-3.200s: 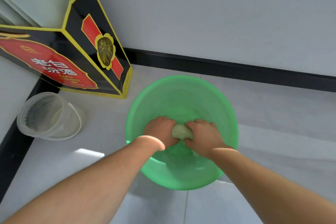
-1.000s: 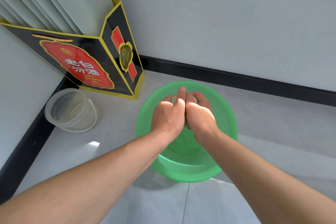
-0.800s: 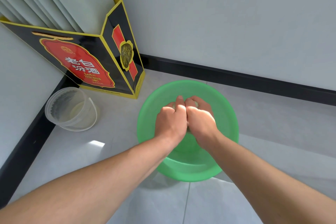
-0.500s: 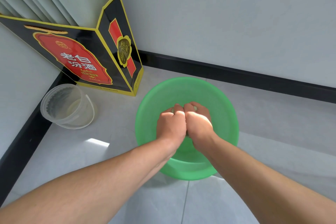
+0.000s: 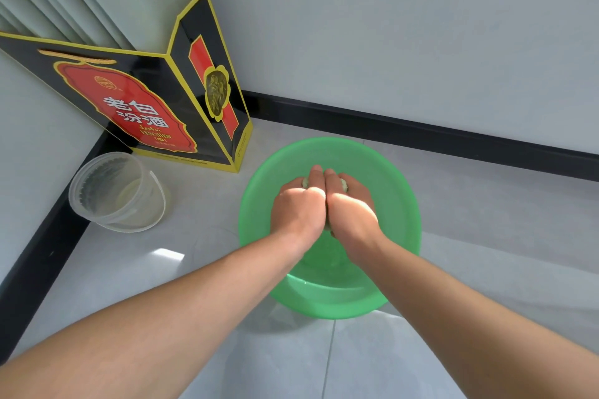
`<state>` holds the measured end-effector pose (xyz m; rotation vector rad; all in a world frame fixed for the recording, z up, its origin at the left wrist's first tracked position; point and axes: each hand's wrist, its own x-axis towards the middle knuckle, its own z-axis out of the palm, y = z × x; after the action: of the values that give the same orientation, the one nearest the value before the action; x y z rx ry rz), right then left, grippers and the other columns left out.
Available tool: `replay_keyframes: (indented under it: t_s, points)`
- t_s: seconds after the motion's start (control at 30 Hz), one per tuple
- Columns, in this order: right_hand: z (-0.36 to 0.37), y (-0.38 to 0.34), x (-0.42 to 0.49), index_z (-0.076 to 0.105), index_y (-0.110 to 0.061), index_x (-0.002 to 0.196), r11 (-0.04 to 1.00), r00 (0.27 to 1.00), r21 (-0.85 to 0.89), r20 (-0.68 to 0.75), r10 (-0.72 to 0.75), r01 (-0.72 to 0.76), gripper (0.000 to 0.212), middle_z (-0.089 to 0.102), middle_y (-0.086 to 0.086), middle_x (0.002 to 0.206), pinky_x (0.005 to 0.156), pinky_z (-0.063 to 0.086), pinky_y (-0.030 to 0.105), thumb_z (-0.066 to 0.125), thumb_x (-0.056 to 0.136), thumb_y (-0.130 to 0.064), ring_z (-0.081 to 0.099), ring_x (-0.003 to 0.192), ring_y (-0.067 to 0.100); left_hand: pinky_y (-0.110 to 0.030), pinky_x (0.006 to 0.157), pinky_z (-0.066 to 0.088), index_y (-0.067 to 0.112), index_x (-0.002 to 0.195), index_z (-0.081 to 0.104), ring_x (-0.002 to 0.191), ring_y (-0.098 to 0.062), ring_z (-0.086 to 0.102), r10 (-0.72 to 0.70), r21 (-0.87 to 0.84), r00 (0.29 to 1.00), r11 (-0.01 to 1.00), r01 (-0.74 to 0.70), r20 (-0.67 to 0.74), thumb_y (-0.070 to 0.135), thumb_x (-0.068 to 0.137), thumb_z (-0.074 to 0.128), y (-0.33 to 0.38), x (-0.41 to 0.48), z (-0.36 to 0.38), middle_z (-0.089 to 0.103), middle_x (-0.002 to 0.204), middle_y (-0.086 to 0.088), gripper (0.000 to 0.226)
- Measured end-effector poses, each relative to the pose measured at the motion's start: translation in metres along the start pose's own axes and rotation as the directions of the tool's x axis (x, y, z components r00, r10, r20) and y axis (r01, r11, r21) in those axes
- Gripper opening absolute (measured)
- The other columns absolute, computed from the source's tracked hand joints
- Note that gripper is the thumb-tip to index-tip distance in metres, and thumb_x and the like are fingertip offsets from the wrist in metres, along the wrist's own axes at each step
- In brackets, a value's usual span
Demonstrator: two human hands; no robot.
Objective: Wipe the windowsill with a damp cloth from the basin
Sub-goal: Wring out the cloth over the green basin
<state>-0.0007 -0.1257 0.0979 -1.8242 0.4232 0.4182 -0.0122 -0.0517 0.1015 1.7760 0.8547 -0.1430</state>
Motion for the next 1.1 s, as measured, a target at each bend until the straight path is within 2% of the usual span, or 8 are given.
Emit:
replay_keyframes:
  t_s: [0.07,0.2,0.33,0.5,0.77,0.87,0.97,1.1]
  points:
    - [0.002,0.001,-0.002,0.051,-0.013,0.080,0.978,0.995,0.182,-0.004,0.104,-0.102,0.021,0.057,0.006,0.075,0.063,0.039,0.030,0.056,0.096,-0.026,0.047,0.066,0.022,-0.038,0.071,0.051,0.014,0.070,0.063,0.076,-0.029,0.063,-0.020,-0.086,0.999,0.996,0.017,-0.029,0.050,0.084,0.045,-0.001,-0.005,0.005,0.068,0.074,-0.002,0.043]
    - [0.004,0.010,-0.003,0.028,-0.018,0.067,0.947,0.991,0.291,0.035,0.129,-0.134,0.038,0.029,0.004,0.068,0.055,0.019,0.030,0.047,0.092,0.003,0.025,0.067,0.019,-0.033,0.057,0.031,0.014,0.054,0.047,0.057,-0.024,0.043,-0.076,-0.175,0.996,0.982,0.067,-0.043,0.017,0.088,0.054,-0.012,-0.007,0.012,0.047,0.049,0.007,0.035]
    - [0.007,0.019,-0.003,0.033,-0.020,0.060,0.958,0.989,0.252,-0.003,0.145,-0.140,0.037,0.025,-0.006,0.052,0.050,0.016,0.027,0.051,0.085,0.001,0.022,0.054,0.016,-0.033,0.054,0.028,0.015,0.041,0.046,0.053,-0.021,0.037,-0.109,-0.199,0.993,0.975,0.097,-0.050,0.011,0.082,0.054,-0.022,-0.007,0.018,0.038,0.038,0.011,0.042]
    - [0.006,0.021,-0.002,0.031,-0.019,0.054,0.953,0.986,0.261,-0.031,0.165,-0.152,0.040,0.024,-0.010,0.044,0.048,0.016,0.025,0.052,0.086,-0.006,0.022,0.050,0.017,-0.028,0.046,0.026,0.014,0.049,0.040,0.050,-0.019,0.036,-0.110,-0.224,0.993,0.970,0.096,-0.051,0.008,0.081,0.055,-0.020,-0.005,0.020,0.040,0.045,0.008,0.036]
    - [-0.002,0.015,0.003,0.039,-0.012,0.062,0.993,0.999,0.116,0.023,-0.036,0.033,0.030,0.037,-0.004,0.056,0.053,0.027,0.030,0.051,0.090,-0.017,0.032,0.057,0.017,-0.032,0.054,0.030,0.017,0.055,0.045,0.058,-0.023,0.040,0.020,-0.166,0.999,0.986,-0.013,0.036,0.030,0.082,0.050,-0.015,0.000,0.007,0.044,0.051,0.007,0.030]
    - [-0.015,0.007,-0.001,0.050,-0.007,0.081,0.992,0.992,0.023,0.023,-0.123,0.123,0.029,0.049,0.005,0.067,0.054,0.039,0.030,0.054,0.095,-0.032,0.042,0.058,0.014,-0.035,0.059,0.049,0.021,0.092,0.057,0.075,-0.025,0.062,0.063,-0.091,0.973,0.995,-0.044,0.221,0.046,0.096,0.050,-0.007,0.006,-0.009,0.066,0.083,-0.002,0.026]
    - [-0.027,-0.004,-0.008,0.059,-0.020,0.086,0.992,0.992,-0.031,0.024,-0.121,0.122,0.019,0.063,0.011,0.082,0.062,0.053,0.039,0.057,0.092,-0.038,0.058,0.065,0.017,-0.049,0.079,0.059,0.027,0.112,0.047,0.092,-0.026,0.069,0.036,-0.066,0.962,0.998,-0.019,0.269,0.062,0.077,0.058,0.004,0.004,-0.020,0.069,0.100,-0.006,0.051]
    - [-0.041,-0.014,-0.019,0.064,-0.037,0.092,0.993,0.989,-0.038,0.094,-0.111,0.115,0.005,0.063,-0.001,0.110,0.079,0.056,0.033,0.062,0.091,-0.032,0.064,0.092,0.012,-0.050,0.086,0.058,0.025,0.105,0.059,0.093,-0.024,0.070,-0.060,-0.014,0.951,0.998,0.068,0.302,0.068,0.064,0.059,0.015,-0.005,-0.038,0.072,0.101,-0.005,0.059]
